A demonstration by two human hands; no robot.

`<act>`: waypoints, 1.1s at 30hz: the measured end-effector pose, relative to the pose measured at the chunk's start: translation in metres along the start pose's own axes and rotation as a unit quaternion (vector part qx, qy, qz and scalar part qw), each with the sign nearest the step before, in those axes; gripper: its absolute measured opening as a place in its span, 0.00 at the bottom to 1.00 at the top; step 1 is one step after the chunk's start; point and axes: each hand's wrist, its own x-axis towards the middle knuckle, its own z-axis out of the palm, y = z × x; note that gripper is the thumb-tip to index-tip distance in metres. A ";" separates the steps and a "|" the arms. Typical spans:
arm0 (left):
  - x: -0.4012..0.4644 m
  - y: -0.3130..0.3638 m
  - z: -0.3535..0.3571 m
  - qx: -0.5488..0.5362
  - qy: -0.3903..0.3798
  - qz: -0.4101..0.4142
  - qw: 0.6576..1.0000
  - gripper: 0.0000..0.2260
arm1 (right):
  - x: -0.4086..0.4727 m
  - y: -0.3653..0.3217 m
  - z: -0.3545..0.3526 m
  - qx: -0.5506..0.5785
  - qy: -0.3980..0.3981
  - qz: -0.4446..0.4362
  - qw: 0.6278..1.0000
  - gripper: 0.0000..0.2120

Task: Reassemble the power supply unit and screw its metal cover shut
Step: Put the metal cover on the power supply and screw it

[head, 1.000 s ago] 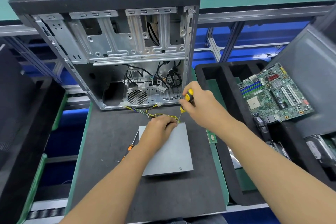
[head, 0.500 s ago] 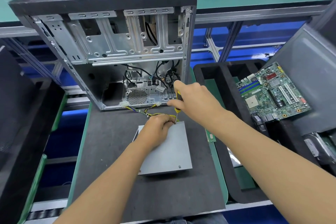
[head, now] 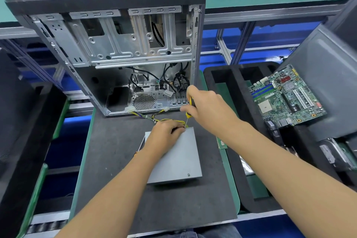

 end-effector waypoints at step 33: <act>0.014 0.048 -0.018 -0.232 0.087 -0.001 0.969 0.16 | 0.028 -0.020 -0.038 -0.281 -0.078 -0.055 0.955 0.13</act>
